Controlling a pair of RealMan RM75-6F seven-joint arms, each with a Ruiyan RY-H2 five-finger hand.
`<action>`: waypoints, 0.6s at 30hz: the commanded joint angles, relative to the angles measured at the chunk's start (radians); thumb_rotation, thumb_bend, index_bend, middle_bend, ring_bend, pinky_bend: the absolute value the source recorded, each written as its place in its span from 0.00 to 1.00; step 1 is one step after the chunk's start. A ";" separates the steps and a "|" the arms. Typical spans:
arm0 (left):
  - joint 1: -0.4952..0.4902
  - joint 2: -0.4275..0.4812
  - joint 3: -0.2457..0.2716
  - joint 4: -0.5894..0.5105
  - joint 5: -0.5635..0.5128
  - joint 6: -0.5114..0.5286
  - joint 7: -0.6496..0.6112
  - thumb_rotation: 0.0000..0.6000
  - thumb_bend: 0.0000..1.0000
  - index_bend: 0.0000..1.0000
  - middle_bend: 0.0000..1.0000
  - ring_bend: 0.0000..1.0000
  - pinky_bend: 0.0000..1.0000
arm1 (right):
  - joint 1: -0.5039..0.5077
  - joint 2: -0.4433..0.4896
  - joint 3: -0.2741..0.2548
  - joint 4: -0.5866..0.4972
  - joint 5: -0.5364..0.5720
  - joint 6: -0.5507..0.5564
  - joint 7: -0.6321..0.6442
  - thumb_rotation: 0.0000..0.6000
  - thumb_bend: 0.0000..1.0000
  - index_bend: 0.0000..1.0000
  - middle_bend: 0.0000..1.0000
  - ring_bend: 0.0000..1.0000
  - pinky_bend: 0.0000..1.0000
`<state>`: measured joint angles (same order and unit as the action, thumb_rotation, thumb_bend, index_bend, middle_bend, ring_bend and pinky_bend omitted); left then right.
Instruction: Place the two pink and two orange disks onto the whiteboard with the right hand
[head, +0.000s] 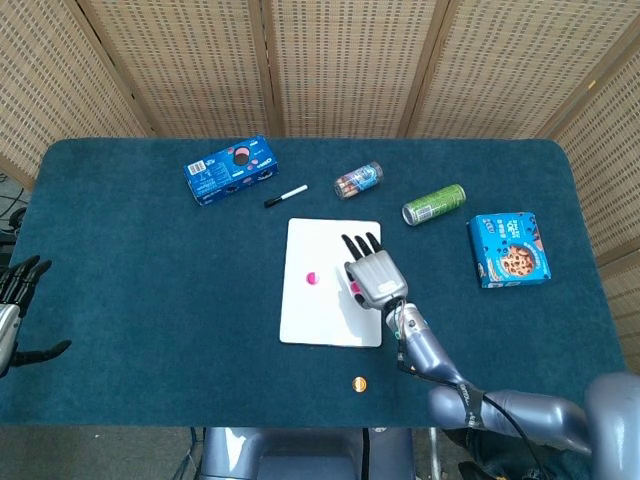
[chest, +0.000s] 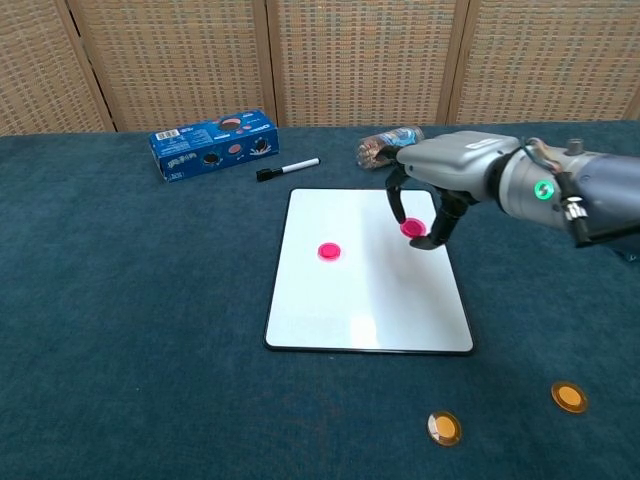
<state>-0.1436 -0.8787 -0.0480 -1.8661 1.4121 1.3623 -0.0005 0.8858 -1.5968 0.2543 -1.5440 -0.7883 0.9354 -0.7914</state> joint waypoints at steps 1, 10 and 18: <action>-0.007 0.001 -0.006 0.004 -0.017 -0.013 -0.004 1.00 0.00 0.00 0.00 0.00 0.00 | 0.049 -0.050 0.027 0.050 0.094 0.022 -0.060 1.00 0.27 0.25 0.00 0.00 0.00; -0.011 0.006 -0.008 0.007 -0.026 -0.022 -0.014 1.00 0.00 0.00 0.00 0.00 0.00 | 0.032 0.025 0.005 -0.054 0.081 0.093 -0.036 1.00 0.10 0.00 0.00 0.00 0.00; -0.008 0.004 0.000 0.004 -0.005 -0.016 -0.009 1.00 0.00 0.00 0.00 0.00 0.00 | -0.155 0.258 -0.156 -0.255 -0.261 0.157 0.204 1.00 0.11 0.08 0.00 0.00 0.00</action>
<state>-0.1527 -0.8744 -0.0487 -1.8610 1.4054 1.3449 -0.0104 0.8211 -1.4409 0.1820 -1.7203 -0.9108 1.0568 -0.6995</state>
